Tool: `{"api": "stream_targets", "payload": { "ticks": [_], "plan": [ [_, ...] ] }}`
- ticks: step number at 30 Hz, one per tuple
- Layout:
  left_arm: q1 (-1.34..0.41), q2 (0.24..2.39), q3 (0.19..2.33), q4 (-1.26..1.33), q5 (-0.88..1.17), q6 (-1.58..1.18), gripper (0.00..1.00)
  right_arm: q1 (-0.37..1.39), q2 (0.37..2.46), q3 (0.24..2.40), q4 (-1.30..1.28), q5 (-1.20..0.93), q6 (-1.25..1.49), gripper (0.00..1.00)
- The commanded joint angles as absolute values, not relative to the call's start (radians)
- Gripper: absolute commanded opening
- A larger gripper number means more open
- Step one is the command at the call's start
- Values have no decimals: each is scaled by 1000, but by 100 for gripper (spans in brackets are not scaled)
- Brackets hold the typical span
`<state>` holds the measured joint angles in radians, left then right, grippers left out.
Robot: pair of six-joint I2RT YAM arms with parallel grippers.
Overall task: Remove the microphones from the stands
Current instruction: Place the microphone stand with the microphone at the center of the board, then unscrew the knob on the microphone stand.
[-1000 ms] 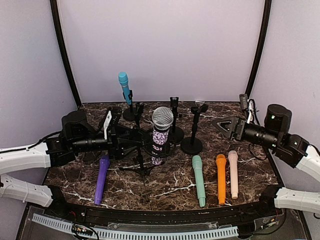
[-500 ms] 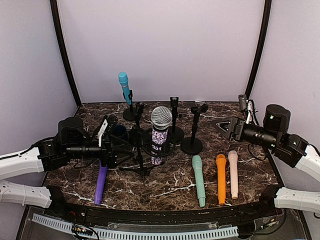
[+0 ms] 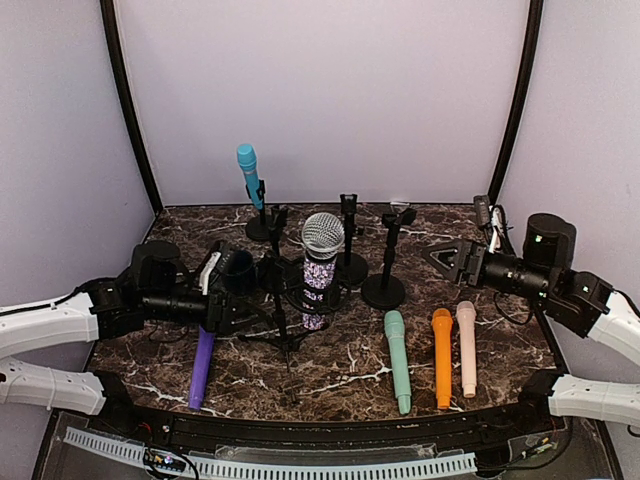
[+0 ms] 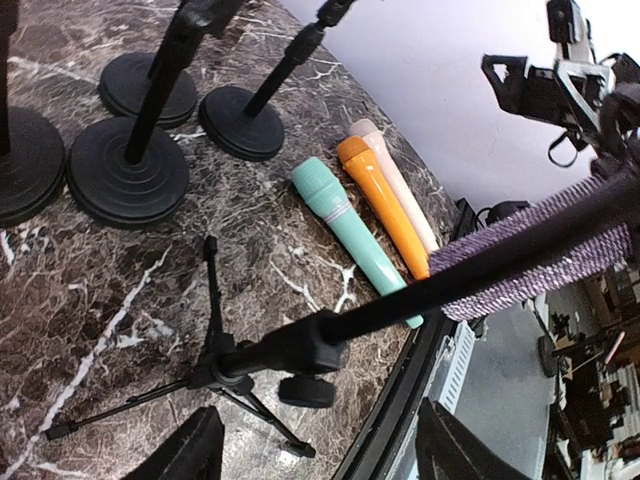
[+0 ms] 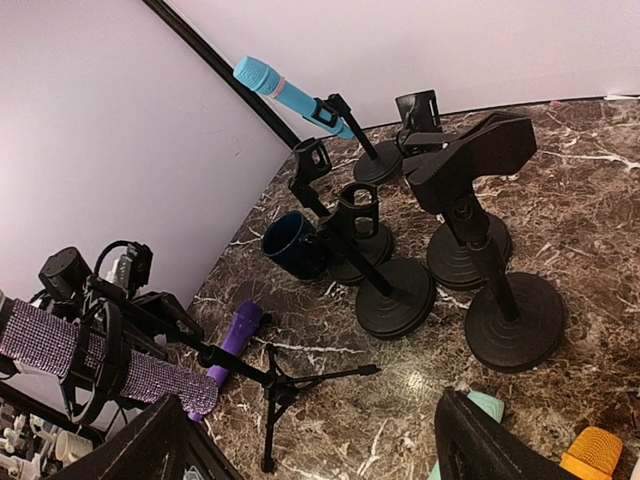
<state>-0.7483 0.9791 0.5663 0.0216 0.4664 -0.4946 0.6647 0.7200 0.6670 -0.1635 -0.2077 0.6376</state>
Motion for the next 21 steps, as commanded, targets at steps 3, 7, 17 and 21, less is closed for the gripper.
{"api": "stream_targets", "payload": {
  "ticks": [3,7,17,21],
  "plan": [
    [-673,1022,521,84,591,-568,68,672,709,664,-127,-196,642,86],
    [-673,1062,519,121,660,-563,64,672,709,661,-125,-196,644,86],
    [-673,1130,518,188,696,-560,60,672,715,663,-123,-200,644,86],
    [-675,1125,523,199,703,-518,57,672,708,663,-131,-198,642,86]
  ]
}}
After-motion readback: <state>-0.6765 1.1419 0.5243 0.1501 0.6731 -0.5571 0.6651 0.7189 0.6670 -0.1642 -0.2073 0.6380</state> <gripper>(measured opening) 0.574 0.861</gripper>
